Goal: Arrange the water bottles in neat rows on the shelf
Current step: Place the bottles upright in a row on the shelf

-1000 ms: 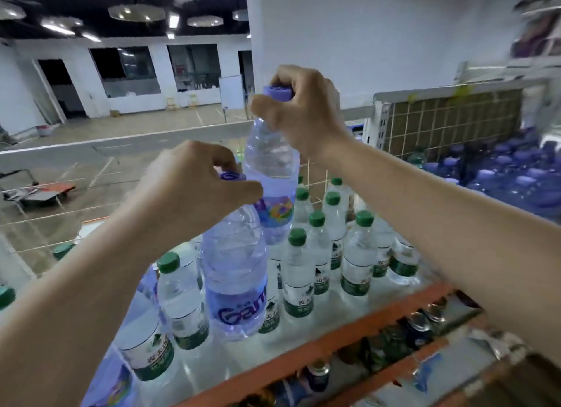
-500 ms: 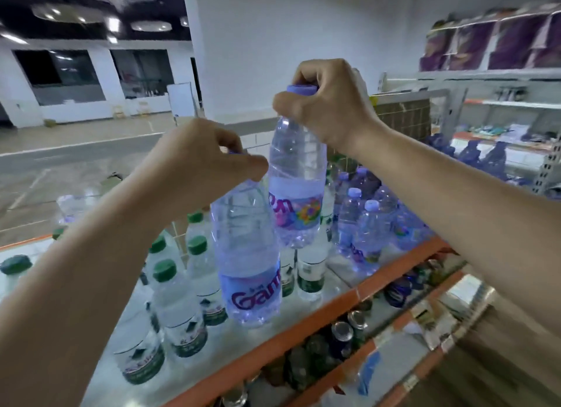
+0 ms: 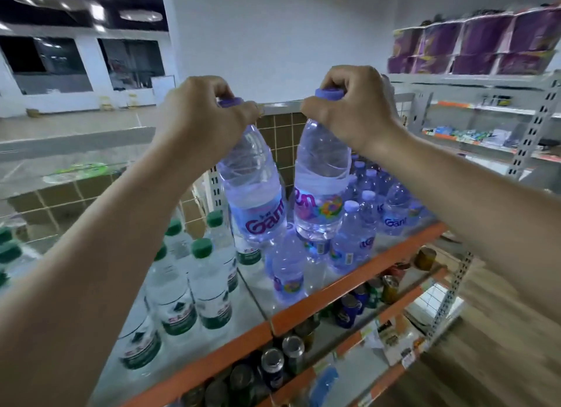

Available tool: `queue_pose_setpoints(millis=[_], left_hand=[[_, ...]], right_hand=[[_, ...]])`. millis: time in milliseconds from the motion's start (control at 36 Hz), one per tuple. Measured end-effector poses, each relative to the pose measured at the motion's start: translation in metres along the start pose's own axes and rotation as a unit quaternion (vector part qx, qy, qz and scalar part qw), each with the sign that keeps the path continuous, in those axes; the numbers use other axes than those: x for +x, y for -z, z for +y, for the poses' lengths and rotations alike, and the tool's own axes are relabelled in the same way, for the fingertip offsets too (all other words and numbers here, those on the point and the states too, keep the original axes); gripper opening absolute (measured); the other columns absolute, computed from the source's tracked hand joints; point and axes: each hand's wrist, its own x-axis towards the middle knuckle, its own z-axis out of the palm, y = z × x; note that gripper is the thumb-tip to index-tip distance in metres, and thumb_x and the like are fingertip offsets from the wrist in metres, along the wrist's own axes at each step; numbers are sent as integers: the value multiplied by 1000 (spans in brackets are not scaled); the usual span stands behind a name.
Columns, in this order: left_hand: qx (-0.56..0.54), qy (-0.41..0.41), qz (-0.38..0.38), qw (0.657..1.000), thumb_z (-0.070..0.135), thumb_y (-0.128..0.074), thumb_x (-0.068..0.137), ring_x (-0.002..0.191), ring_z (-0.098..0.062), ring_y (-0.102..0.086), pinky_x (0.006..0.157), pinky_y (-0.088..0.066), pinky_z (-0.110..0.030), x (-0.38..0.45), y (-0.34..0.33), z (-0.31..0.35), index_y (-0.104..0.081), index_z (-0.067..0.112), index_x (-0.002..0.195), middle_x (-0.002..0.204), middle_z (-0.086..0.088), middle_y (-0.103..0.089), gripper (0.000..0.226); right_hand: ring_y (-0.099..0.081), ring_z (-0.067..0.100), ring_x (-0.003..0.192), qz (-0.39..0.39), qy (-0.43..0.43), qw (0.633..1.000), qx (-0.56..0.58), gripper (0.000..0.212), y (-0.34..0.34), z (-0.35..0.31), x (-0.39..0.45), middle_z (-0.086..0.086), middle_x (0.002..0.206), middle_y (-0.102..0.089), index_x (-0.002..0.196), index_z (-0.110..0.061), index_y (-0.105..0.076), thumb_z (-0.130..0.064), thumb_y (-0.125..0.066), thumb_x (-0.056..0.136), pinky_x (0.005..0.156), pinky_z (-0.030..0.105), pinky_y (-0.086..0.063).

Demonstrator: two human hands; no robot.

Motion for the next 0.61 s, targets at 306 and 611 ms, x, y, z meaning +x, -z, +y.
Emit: queue_pose_setpoints(millis=[306, 611], left_hand=[[24, -20, -14, 999, 37, -61, 82, 74, -27, -62, 64, -48, -31, 63, -97, 32, -66, 14, 92, 82, -5, -65, 25], [24, -52, -9, 998, 37, -62, 83, 76, -23, -56, 61, -36, -26, 146, -195, 41, -66, 16, 90, 74, 1, -58, 23]], right_hand=[[-51, 12, 68, 55, -10, 998, -32, 29, 13, 100, 60, -10, 59, -52, 66, -19, -60, -47, -61, 61, 63, 27, -38], [-42, 7, 56, 63, -19, 995, -78, 33, 12, 200, 125, -8, 55, -49, 64, -15, -57, -47, -66, 64, 53, 25, -32]])
